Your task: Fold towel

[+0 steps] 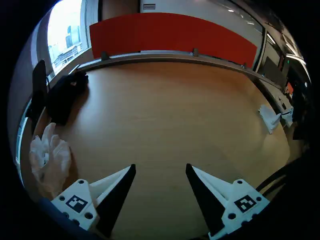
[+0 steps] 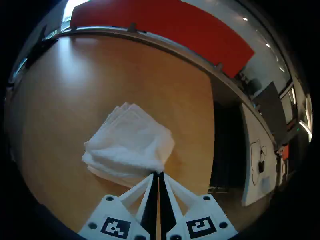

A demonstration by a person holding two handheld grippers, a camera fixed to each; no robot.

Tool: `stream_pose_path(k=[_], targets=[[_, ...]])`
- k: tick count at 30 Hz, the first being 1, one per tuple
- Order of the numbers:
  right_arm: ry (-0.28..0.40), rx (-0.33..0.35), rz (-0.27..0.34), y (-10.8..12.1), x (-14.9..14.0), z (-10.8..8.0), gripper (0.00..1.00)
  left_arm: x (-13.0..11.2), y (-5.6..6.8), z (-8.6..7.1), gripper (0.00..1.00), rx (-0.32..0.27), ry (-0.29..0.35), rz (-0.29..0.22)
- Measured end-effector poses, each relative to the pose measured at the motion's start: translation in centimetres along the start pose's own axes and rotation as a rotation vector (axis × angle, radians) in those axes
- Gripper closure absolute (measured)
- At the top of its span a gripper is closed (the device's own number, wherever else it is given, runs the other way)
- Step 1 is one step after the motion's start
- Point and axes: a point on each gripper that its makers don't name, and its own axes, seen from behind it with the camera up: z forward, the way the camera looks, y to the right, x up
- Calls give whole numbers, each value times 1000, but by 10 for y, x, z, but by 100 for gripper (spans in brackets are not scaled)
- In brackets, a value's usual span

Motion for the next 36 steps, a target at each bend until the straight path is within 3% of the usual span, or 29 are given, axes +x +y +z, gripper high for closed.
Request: stream_pose_path(k=[20, 36], targets=[[-105, 2, 70, -15, -56, 15, 94, -5, -4, -2, 7, 9, -7, -1], [-121, -11, 76, -17, -66, 13, 64, -3, -3, -2, 8, 9, -4, 4]])
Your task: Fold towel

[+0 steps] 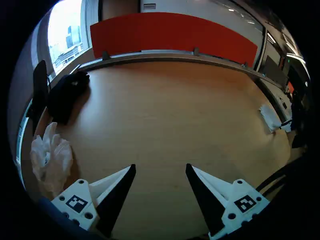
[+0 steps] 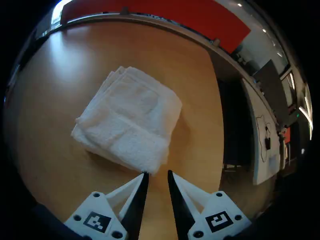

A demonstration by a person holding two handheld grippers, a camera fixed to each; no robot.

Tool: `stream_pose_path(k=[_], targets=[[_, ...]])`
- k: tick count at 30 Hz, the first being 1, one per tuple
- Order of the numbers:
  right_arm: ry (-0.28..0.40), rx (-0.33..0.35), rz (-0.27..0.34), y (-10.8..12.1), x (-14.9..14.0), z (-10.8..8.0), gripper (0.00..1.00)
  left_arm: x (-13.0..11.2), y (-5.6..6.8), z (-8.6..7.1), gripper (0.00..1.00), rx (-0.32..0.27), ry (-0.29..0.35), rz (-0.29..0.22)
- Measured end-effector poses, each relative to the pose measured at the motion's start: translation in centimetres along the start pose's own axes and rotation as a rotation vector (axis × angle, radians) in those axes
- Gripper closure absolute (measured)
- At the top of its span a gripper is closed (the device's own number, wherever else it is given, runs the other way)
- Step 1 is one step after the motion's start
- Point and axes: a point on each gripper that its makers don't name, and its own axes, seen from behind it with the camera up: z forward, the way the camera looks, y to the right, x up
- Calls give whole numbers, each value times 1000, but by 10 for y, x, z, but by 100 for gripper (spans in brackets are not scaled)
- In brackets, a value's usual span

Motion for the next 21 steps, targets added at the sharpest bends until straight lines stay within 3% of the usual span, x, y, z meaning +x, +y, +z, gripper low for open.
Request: stream_pose_path(k=[6, 8, 14, 18, 21], targets=[[-4, -23, -2, 5, 1, 0, 56, -1, -1, 0, 7, 2, -1, 2], [-4, -29, -7, 6, 1, -1, 46, 0, -1, -1, 7, 3, 0, 0], [13, -22, -8, 3, 5, -3, 33, 0, -2, -1, 7, 4, 2, -5], [32, -2, 2, -3, 9, -6, 8, 1, -1, -1, 7, 2, 3, -6], [60, 20, 8, -10, 16, -9, 9, 1, -1, 0, 7, 0, 3, -6]])
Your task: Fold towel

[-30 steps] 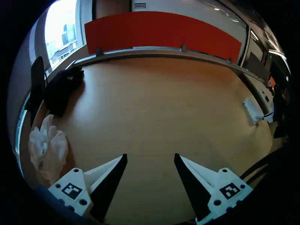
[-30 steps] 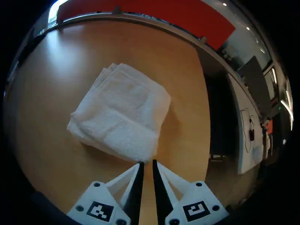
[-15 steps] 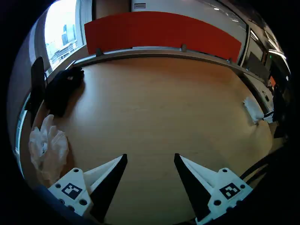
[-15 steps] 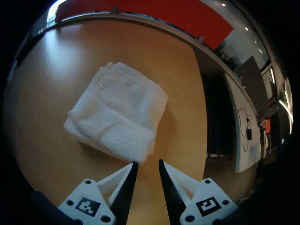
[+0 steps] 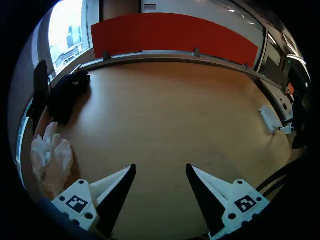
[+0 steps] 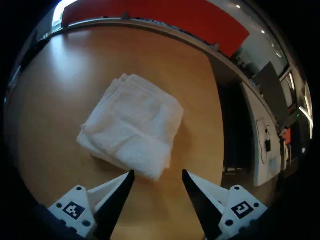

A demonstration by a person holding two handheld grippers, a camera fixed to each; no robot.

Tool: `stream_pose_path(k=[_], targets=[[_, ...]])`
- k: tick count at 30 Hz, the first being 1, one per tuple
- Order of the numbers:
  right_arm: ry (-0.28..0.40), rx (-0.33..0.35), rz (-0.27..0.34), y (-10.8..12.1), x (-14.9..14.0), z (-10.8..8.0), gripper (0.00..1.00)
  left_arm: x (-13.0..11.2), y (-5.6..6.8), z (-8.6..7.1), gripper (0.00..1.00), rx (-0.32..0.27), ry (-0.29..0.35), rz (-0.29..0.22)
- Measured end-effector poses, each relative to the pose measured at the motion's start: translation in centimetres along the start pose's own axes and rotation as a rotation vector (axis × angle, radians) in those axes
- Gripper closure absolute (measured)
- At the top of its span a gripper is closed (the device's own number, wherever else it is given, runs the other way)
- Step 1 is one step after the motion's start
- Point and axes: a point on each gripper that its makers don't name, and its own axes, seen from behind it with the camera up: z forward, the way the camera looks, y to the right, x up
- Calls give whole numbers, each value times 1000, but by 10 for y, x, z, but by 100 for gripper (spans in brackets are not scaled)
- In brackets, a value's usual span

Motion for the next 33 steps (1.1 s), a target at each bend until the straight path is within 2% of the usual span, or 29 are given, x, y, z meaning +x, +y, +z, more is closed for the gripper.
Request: stream_pose_path(k=[6, 12, 25, 33], targets=[[54, 37, -5, -16, 18, -5, 9, 0, 1, 1, 7, -2, 0, -1], [104, 94, -17, -42, 41, -7, 9, 0, -1, 1, 7, -2, 1, -7], [134, 183, -53, -90, 69, 3, 14, -5, -13, -4, 7, 16, 2, -29], [113, 182, -88, -98, 67, 9, 30, -10, -20, -6, 7, 27, -3, -36]])
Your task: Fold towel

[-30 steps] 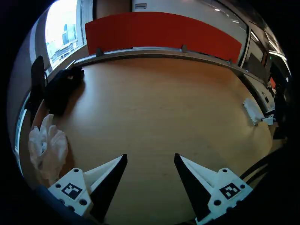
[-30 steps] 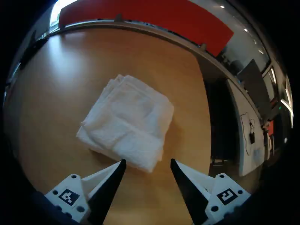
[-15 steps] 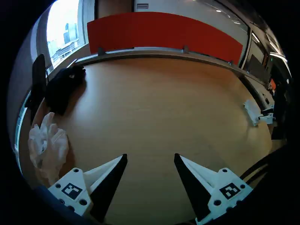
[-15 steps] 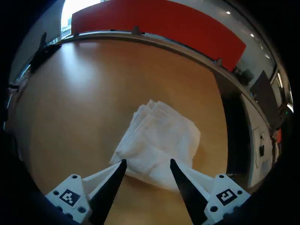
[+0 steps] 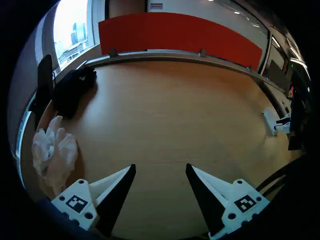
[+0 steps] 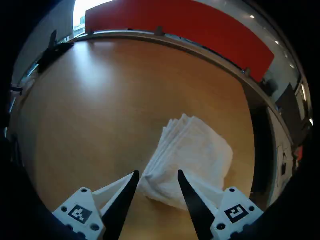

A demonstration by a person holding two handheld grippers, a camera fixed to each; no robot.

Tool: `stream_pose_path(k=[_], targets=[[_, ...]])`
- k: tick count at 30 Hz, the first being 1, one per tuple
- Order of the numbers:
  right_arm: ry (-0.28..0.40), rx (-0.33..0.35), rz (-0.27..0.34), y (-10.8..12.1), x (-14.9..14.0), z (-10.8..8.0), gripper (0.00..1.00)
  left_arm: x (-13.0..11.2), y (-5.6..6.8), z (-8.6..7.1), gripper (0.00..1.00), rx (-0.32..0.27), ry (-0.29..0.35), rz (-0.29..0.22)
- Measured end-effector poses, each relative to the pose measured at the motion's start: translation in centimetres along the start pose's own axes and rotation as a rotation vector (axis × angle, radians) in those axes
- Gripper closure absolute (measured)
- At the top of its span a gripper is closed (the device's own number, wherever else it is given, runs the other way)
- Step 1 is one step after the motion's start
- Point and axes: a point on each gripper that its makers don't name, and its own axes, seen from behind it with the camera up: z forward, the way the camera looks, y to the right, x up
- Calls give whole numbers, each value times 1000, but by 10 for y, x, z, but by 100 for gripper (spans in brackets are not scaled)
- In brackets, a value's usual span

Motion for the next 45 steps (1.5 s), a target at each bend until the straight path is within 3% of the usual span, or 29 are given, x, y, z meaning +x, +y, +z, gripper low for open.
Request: stream_pose_path(k=[12, 22, 32, 45], targets=[[-16, 20, 8, -7, -2, 3, 67, -1, -2, 1, 7, 2, -3, -4], [-11, 36, 15, -12, 0, 2, 87, 0, -1, 3, 7, -2, -3, -2], [22, 18, 10, -5, 12, -8, 89, 4, 0, 5, 7, -6, 2, 0], [91, -36, 4, 17, 46, -39, 89, 8, 2, 6, 7, -15, 13, 0]])
